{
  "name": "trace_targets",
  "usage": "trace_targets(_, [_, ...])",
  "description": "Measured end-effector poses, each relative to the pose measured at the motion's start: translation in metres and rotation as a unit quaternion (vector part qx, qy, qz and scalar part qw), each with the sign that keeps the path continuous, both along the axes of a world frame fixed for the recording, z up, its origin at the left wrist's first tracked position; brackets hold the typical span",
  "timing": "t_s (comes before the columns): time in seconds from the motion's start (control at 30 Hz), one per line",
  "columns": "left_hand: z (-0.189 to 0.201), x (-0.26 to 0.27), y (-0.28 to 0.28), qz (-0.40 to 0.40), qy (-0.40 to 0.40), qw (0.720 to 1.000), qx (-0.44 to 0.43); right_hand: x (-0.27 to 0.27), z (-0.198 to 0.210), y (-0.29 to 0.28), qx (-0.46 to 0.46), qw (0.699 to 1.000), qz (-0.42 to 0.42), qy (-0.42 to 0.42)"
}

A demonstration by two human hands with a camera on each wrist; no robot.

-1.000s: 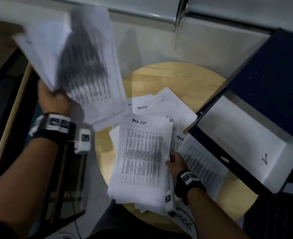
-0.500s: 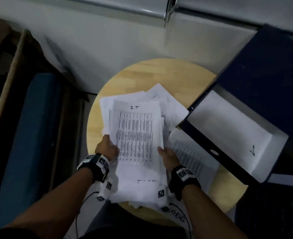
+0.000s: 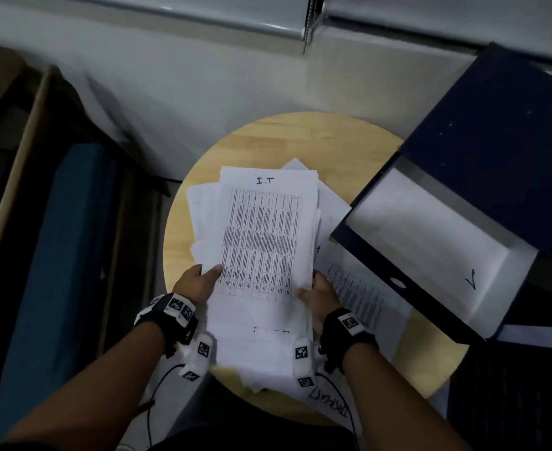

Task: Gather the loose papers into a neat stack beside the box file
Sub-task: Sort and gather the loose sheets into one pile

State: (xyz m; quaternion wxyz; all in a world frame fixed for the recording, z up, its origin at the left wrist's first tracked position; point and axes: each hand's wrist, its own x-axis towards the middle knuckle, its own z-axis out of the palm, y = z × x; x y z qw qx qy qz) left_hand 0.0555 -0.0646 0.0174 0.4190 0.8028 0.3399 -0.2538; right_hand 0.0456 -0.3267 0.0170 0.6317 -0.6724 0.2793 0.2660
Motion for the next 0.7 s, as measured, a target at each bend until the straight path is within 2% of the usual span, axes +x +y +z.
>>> trace_targets(0.07, [-0.006, -0.002, 0.002, 0.031, 0.002, 0.996, -0.080, 0.000, 0.004, 0.000, -0.030, 0.999, 0.027, 0.005])
trace_targets(0.1, [-0.008, -0.004, 0.002, 0.023, -0.006, 0.996, -0.086, 0.000, 0.006, -0.001, -0.061, 0.996, 0.062, 0.005])
trace_targets(0.17, [-0.010, -0.005, 0.001, -0.015, -0.007, 0.999, -0.038, -0.004, 0.009, -0.005, -0.148, 0.979, 0.139, -0.005])
trace_targets(0.2, [-0.009, -0.007, 0.000, -0.027, -0.003, 1.000, -0.011, -0.009, 0.010, -0.011, -0.181, 0.972, 0.147, -0.008])
trace_targets(0.3, [-0.012, -0.009, 0.000, -0.032, 0.004, 0.999, 0.016, -0.030, 0.012, -0.043, -0.242, 0.967, 0.082, -0.020])
trace_targets(0.37, [-0.014, -0.010, 0.001, -0.044, 0.008, 0.999, 0.022, -0.045, 0.009, -0.072, -0.348, 0.937, 0.024, 0.010])
trace_targets(0.43, [-0.012, -0.009, 0.000, -0.058, 0.008, 0.998, 0.029, -0.058, 0.007, -0.099, -0.430, 0.895, -0.044, 0.113])
trace_targets(0.5, [-0.012, -0.008, 0.001, -0.065, 0.004, 0.997, 0.030, -0.070, 0.005, -0.114, -0.428, 0.871, -0.082, 0.228])
trace_targets(0.53, [-0.011, -0.007, 0.001, -0.069, 0.007, 0.997, 0.031, -0.073, 0.003, -0.117, -0.414, 0.871, -0.081, 0.252])
trace_targets(0.7, [-0.012, -0.007, 0.001, -0.086, 0.011, 0.995, 0.043, -0.069, -0.001, -0.106, -0.343, 0.909, -0.110, 0.212])
